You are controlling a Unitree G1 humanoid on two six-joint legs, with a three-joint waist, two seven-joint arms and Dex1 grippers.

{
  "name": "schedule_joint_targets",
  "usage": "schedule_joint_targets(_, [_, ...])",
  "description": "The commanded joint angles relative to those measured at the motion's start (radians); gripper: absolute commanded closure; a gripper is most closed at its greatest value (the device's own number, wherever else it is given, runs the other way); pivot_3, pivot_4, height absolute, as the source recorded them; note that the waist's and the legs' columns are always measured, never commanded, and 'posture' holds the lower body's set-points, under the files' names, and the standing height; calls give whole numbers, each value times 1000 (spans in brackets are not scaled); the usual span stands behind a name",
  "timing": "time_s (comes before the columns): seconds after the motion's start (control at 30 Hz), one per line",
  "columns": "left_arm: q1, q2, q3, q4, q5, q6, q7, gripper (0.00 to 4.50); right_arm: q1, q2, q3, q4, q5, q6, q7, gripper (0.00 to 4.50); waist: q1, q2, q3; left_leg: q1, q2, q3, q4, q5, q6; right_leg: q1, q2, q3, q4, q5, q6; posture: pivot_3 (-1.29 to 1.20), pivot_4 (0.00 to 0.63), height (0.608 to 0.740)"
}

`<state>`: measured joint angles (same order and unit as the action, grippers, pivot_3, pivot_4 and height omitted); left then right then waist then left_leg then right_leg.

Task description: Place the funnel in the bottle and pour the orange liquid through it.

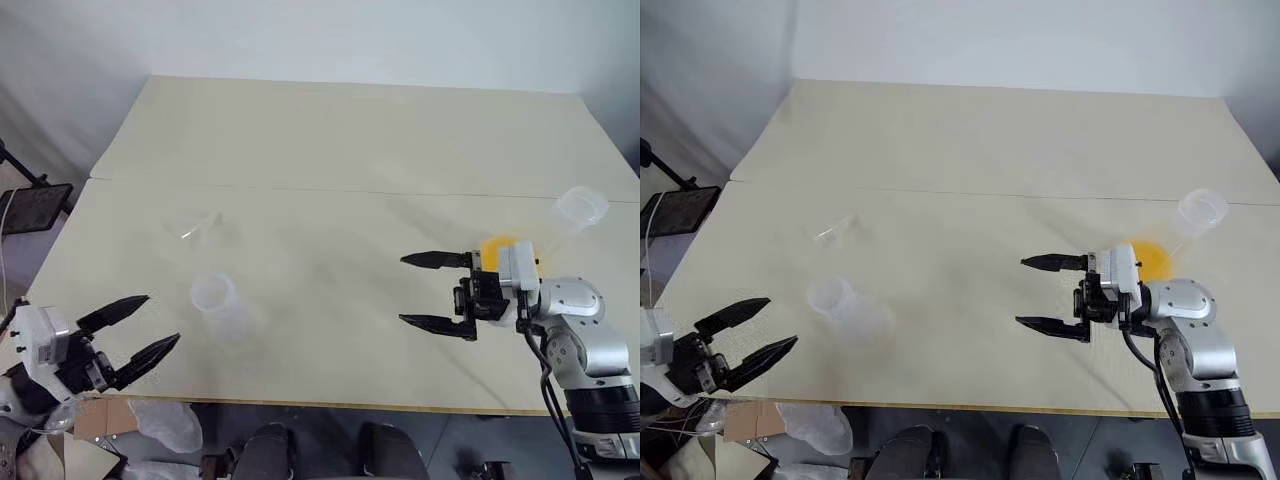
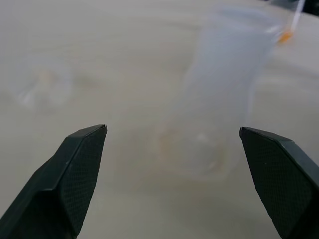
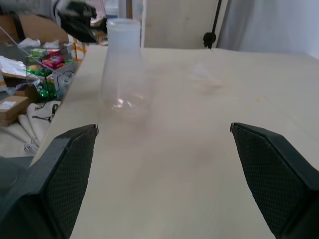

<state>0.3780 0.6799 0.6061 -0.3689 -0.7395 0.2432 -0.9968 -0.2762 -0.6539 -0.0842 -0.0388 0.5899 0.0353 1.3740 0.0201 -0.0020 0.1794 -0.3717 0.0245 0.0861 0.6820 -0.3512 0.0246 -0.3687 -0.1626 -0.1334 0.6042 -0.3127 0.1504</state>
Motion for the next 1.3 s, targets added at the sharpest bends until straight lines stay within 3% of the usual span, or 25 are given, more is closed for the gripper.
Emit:
schedule_joint_targets(0.03, [-52,-6,-79,-96,-14,38,52,0,25,-31,-47,46,-14,-42,27,42,3,0,0,0,0,0,0,0,0,0,0,0,0,0,0,0,150,740])
schedule_joint_targets(0.23, [-184,-21,-206,-56,23,62,97,0,71,-44,-73,27,-10,-48,17,42,1,0,0,0,0,4,0,0,0,-1,1,1,0,0,0,0,150,740])
schedule_joint_targets(0.43, [-275,-20,-241,9,21,70,86,0,138,-44,-102,-34,-6,-42,-30,42,-3,0,0,1,-1,6,0,0,-1,-3,4,3,0,0,0,0,150,740])
schedule_joint_targets(0.53, [-294,-16,-244,24,13,74,66,614,190,-36,-115,-71,-7,-44,-56,0,0,0,0,0,0,6,0,0,-1,-3,4,3,0,0,0,0,150,740])
schedule_joint_targets(0.7, [-317,4,-263,39,26,82,34,2053,236,-26,-127,-116,-7,-50,-105,0,1,0,0,1,1,7,0,0,-1,-3,4,5,0,0,0,0,150,740])
schedule_joint_targets(0.87, [-462,-9,-356,5,-6,137,34,2091,301,-25,-192,-167,-2,-62,-179,0,10,0,0,0,1,7,1,0,-1,-4,4,5,1,0,0,0,150,740])
schedule_joint_targets(1.1, [-822,-186,-614,195,157,103,64,2091,510,13,-356,-270,-5,-94,-290,0,29,0,0,0,-4,9,1,0,-1,-3,4,5,2,0,0,0,150,740])
schedule_joint_targets(1.3, [-1145,-454,-762,644,409,-218,82,2091,714,103,-435,-401,-24,-124,-397,0,36,-1,0,-2,-4,15,2,0,-1,-2,6,4,-2,0,1,0,150,740])
